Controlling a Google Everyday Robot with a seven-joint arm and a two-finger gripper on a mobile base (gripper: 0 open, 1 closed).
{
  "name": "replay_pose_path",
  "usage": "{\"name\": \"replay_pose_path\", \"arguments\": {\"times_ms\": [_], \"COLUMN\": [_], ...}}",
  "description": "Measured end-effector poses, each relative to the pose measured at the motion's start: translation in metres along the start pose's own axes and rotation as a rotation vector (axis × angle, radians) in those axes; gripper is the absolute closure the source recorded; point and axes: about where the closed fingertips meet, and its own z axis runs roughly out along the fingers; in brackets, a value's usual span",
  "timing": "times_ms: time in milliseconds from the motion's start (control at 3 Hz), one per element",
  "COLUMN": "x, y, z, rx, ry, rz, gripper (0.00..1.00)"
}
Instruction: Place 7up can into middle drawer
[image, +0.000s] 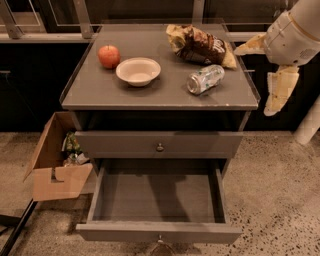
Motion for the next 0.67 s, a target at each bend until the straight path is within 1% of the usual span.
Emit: {"name": "replay_pose_path", "arguments": {"times_ms": [333, 667], "x": [0.0, 0.0062], "y": [0.0, -0.0054], "z": [0.0, 0.0061], "rx": [0.0, 0.018], "ry": [0.0, 0.015], "rz": [0.0, 0.026], "gripper": [0.0, 0.0]}}
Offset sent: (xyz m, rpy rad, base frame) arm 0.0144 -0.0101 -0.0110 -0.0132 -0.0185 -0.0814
